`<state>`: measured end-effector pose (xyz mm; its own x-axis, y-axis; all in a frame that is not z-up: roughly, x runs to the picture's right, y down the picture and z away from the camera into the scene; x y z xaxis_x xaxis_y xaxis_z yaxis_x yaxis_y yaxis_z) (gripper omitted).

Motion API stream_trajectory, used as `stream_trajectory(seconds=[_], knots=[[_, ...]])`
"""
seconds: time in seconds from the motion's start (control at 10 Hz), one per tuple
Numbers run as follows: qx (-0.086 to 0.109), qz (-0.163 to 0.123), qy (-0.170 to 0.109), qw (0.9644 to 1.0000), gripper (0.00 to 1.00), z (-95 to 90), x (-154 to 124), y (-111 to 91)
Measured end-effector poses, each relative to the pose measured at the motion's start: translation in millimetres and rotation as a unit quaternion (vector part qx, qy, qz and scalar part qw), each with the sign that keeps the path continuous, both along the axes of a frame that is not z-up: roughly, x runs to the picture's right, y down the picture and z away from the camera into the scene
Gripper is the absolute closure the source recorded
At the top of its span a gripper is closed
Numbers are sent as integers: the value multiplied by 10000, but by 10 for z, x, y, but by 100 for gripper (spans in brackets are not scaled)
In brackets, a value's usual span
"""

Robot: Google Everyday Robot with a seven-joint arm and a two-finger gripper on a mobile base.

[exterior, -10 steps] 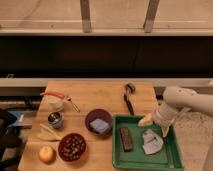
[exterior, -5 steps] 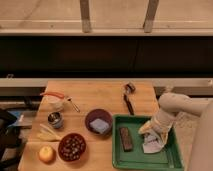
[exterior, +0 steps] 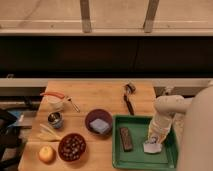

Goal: Place towel in tray

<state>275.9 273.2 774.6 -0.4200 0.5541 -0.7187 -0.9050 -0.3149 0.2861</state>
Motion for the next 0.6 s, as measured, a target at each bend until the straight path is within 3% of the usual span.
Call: stream_trajectory(seconds=[0.2, 0.3, 0.6], knots=[[84, -28, 3, 10000, 93, -17, -11, -44], [148, 0, -12, 9999, 98, -46, -16, -89], [576, 230, -291, 9977, 100, -273, -60, -438]])
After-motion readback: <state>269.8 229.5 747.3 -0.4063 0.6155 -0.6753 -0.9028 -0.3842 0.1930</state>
